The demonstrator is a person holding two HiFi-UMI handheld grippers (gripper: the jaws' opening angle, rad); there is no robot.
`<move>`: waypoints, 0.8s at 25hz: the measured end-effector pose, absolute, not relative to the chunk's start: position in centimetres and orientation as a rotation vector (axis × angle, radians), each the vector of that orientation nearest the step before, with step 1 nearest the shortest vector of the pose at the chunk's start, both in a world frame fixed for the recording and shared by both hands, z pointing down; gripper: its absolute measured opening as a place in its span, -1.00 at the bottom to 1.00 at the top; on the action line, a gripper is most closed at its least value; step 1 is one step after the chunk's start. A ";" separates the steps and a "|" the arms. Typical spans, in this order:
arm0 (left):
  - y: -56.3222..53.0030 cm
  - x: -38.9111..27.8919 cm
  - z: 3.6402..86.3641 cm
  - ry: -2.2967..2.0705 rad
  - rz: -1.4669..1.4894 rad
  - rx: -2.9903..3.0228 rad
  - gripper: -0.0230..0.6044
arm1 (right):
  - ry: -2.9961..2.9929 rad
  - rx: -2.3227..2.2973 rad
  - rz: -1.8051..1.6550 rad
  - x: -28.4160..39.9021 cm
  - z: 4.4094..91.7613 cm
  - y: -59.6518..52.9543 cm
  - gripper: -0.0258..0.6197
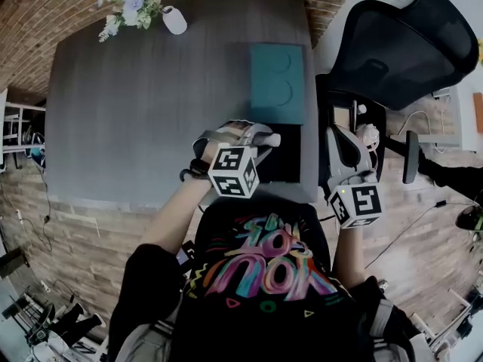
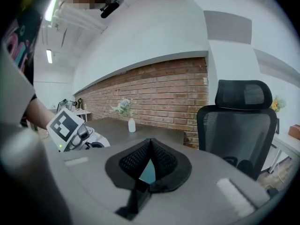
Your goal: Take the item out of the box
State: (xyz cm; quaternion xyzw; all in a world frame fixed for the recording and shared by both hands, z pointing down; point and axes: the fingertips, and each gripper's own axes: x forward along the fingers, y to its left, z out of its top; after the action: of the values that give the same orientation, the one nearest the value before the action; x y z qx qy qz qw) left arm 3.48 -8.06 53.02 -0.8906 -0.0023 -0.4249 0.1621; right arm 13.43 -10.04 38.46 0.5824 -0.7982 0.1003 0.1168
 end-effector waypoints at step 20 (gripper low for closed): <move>-16.6 -2.1 40.6 0.827 -0.720 -2.895 -0.52 | -2.457 1.547 0.241 9.6 37.6 -13.6 -0.92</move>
State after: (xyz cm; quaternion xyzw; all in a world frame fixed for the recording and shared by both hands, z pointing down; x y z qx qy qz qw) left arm -2.14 -16.63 40.64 -0.9349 0.2672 -0.2325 0.0229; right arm 9.58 -13.62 37.64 0.5274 -0.8379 0.0821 0.1140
